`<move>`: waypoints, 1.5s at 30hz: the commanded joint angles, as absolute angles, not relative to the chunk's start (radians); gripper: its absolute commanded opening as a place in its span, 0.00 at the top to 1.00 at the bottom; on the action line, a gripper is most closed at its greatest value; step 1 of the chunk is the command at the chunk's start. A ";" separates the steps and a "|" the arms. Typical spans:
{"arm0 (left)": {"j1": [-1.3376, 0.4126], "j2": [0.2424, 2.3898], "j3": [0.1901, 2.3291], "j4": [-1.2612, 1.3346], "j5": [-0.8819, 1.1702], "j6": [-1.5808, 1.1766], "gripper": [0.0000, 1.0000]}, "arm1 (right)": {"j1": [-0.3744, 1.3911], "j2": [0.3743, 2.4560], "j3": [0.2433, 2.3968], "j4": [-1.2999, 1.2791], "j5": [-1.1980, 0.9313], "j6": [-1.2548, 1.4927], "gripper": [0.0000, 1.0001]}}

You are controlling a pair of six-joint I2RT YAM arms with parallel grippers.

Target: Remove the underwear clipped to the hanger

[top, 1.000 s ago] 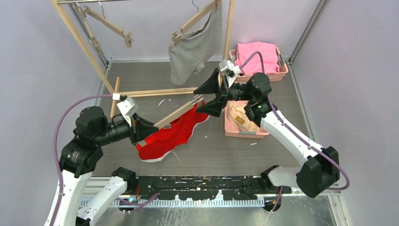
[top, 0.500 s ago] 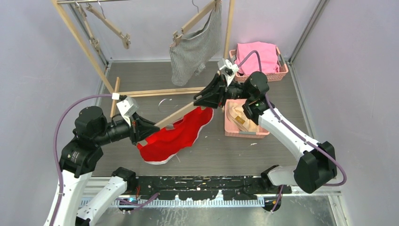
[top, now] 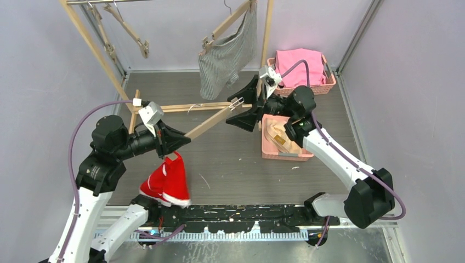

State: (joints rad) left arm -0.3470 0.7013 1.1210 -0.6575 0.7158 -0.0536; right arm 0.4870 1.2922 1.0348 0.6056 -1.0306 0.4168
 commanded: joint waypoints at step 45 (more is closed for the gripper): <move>-0.347 0.714 0.907 0.104 0.749 -0.495 1.00 | 0.643 1.437 1.012 1.266 -0.706 0.739 0.98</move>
